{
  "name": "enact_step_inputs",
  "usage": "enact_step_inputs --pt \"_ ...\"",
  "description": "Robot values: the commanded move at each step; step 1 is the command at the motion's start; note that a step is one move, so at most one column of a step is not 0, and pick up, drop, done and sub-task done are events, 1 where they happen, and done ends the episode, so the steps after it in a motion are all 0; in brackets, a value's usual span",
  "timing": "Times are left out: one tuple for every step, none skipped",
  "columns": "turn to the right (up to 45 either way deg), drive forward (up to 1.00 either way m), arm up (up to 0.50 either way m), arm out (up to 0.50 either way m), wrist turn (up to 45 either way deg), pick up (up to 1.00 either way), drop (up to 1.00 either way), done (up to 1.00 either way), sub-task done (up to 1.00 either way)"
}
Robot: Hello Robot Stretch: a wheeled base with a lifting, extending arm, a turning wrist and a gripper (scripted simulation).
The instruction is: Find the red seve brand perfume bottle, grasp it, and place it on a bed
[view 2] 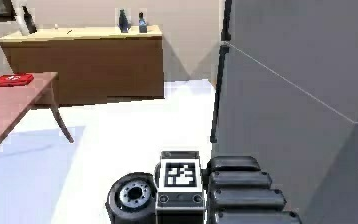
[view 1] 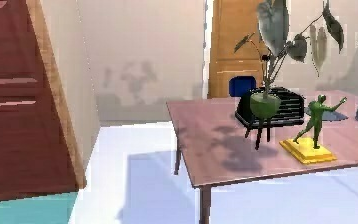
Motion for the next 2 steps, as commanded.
enact_step_inputs --pt "-45.0 0.0 0.0 0.0 0.0 0.0 0.0 0.0 0.0" --pt "-33.0 0.0 0.0 0.0 0.0 0.0 0.0 0.0 0.0"
